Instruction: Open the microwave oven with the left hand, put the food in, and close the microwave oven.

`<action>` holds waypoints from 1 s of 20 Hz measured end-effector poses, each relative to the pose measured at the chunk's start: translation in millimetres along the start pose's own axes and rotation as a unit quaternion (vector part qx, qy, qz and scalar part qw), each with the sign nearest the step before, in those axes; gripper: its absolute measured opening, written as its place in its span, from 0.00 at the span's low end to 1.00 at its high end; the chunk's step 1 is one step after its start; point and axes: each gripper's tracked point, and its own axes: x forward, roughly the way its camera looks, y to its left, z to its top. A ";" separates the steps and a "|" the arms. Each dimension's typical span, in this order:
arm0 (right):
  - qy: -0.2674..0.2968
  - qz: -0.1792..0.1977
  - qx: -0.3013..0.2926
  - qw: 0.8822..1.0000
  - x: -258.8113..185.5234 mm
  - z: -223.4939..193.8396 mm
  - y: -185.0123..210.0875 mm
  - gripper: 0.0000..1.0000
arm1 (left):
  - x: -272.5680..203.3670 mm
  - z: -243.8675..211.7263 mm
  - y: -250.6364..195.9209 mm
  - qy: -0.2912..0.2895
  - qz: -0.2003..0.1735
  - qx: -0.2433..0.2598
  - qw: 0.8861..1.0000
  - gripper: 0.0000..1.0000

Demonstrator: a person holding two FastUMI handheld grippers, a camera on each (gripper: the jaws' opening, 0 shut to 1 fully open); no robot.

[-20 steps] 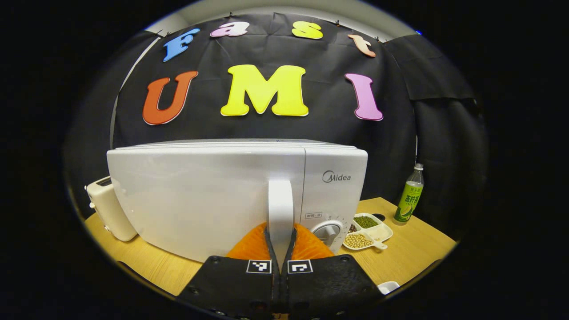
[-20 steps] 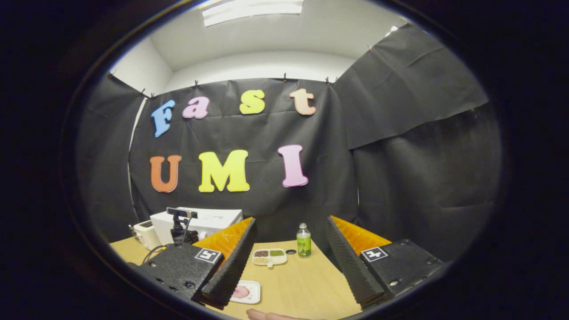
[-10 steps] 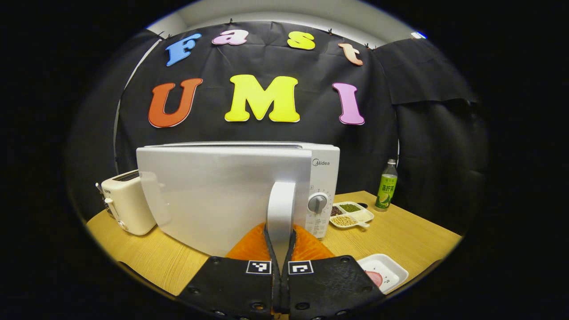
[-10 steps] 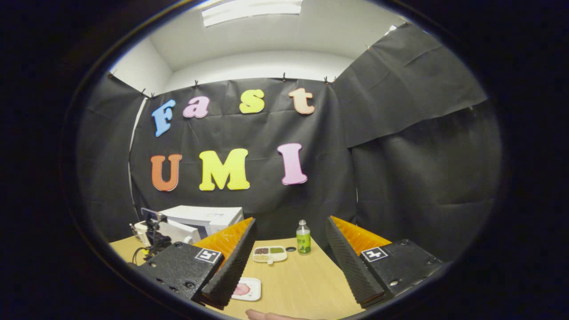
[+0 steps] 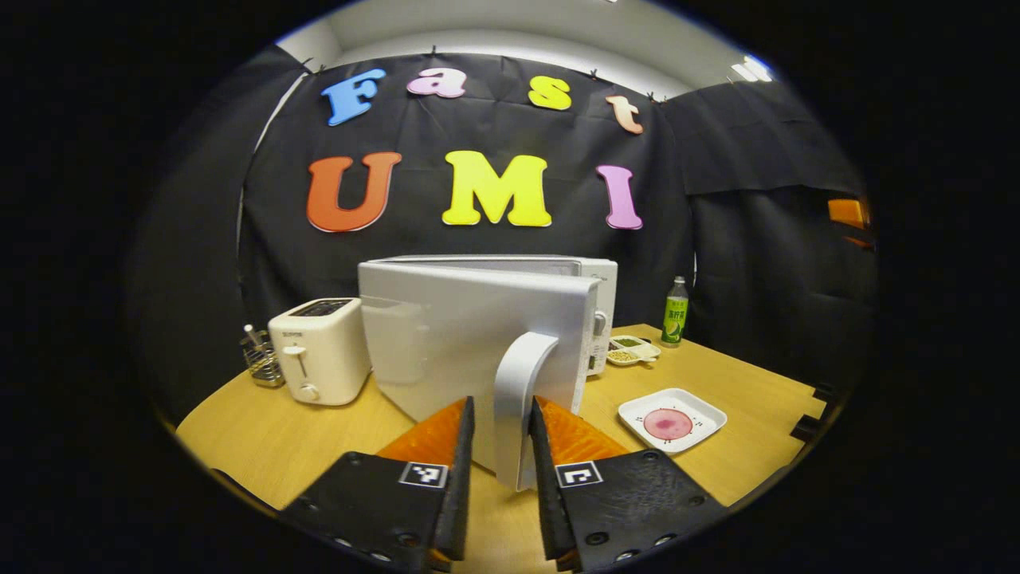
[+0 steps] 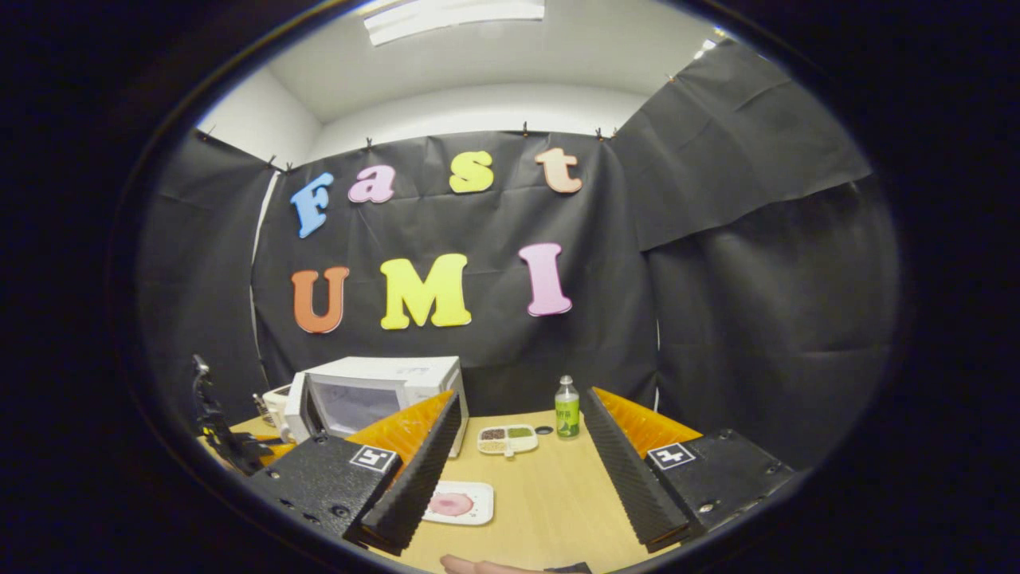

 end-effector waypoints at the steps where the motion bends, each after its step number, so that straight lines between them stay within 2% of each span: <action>1: 0.002 0.003 -0.005 1.000 1.0 -2.7 1.1 0.99 | -18.5 -1.0 17.8 0.007 0.017 -0.018 1.000 0.47; 2: 0.006 0.003 -0.010 1.000 4.5 -8.0 0.3 0.99 | -40.2 -1.5 39.4 0.016 0.047 -0.027 0.998 0.64; 3: 0.013 0.005 -0.016 1.000 9.4 -13.7 0.6 0.99 | -58.2 4.5 57.4 0.011 0.073 -0.029 0.997 0.69; 4: 0.023 0.010 -0.021 0.999 15.4 -19.8 3.5 0.99 | -67.4 8.9 72.8 0.012 0.099 -0.028 0.995 0.86; 5: 0.032 0.014 -0.026 0.999 22.4 -23.8 5.0 0.99 | -81.3 16.1 79.7 0.008 0.116 -0.022 0.993 0.91; 7: 0.049 0.014 -0.031 0.998 41.1 -29.6 4.9 0.99 | -100.9 34.4 84.4 -0.003 0.141 -0.004 0.990 0.92; 8: 0.059 0.014 -0.034 0.998 50.9 -32.7 4.9 0.99 | -108.7 45.7 83.4 -0.012 0.149 0.003 0.989 0.77; 9: 0.072 0.018 -0.037 0.997 60.7 -36.6 7.6 0.99 | -115.1 57.3 80.9 -0.022 0.154 0.005 0.988 0.92; 14: 0.150 0.046 -0.068 0.985 112.1 -64.3 15.2 1.00 | -123.7 107.7 59.4 -0.061 0.158 0.003 0.986 0.92; 17: 0.230 0.061 -0.073 0.969 140.7 -103.1 12.6 1.00 | -117.9 131.8 42.5 -0.079 0.154 0.004 0.985 0.93; 20: 0.330 0.067 -0.055 0.940 161.6 -155.4 7.2 1.00 | -108.6 150.2 34.4 -0.094 0.160 0.019 0.982 0.92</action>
